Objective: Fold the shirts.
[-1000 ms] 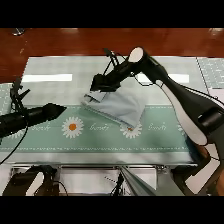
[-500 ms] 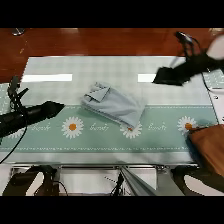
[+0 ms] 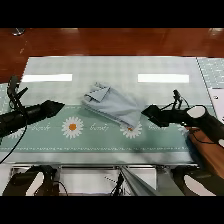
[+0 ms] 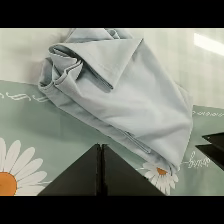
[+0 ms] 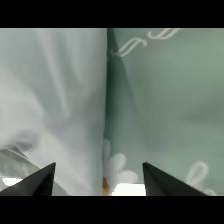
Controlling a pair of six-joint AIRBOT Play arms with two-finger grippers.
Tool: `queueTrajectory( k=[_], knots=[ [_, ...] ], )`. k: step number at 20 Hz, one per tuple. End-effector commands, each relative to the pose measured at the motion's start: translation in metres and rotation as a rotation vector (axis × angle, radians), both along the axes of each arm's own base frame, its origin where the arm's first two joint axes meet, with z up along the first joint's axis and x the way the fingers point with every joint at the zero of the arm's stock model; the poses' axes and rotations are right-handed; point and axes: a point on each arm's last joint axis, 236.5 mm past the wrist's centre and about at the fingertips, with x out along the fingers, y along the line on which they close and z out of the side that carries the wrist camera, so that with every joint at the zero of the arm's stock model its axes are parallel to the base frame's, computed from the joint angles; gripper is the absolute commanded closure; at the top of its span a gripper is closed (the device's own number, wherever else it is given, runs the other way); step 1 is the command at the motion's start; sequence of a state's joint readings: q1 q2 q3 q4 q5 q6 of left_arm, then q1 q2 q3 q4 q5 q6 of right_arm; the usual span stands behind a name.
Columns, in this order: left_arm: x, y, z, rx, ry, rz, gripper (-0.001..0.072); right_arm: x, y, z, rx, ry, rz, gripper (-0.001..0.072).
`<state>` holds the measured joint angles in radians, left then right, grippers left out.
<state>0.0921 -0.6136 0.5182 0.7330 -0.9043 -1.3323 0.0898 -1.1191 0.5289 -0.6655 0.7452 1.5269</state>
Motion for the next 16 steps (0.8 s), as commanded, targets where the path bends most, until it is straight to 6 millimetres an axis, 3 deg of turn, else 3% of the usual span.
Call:
queueTrajectory(
  k=[1,6,7,8,9,11,16],
  knots=[
    [0.001,0.001,0.000,-0.001,-0.002,0.004,0.0683,0.012,0.027,-0.018,0.102,0.067,0.043,0.0083],
    [0.001,0.001,0.001,-0.001,-0.003,0.005,0.0683,0.025,0.057,-0.030,0.140,0.124,0.183,0.0117],
    [0.001,0.001,0.001,-0.001,-0.003,0.005,0.0683,0.030,0.066,-0.028,0.138,0.107,0.213,0.0320],
    [0.001,0.001,0.000,-0.001,-0.002,0.004,0.0683,0.036,0.076,-0.020,0.139,0.065,0.266,0.0638],
    [0.001,0.001,0.000,-0.001,-0.002,0.004,0.0683,0.046,0.085,-0.005,0.139,-0.001,0.325,0.0687],
    [0.001,0.001,0.000,-0.001,-0.003,0.004,0.0682,0.067,0.095,0.037,0.129,-0.097,0.430,0.0688],
    [0.001,0.001,0.000,0.000,-0.003,0.004,0.0682,0.111,0.080,0.165,-0.077,-0.291,0.623,0.0688]
  ],
)
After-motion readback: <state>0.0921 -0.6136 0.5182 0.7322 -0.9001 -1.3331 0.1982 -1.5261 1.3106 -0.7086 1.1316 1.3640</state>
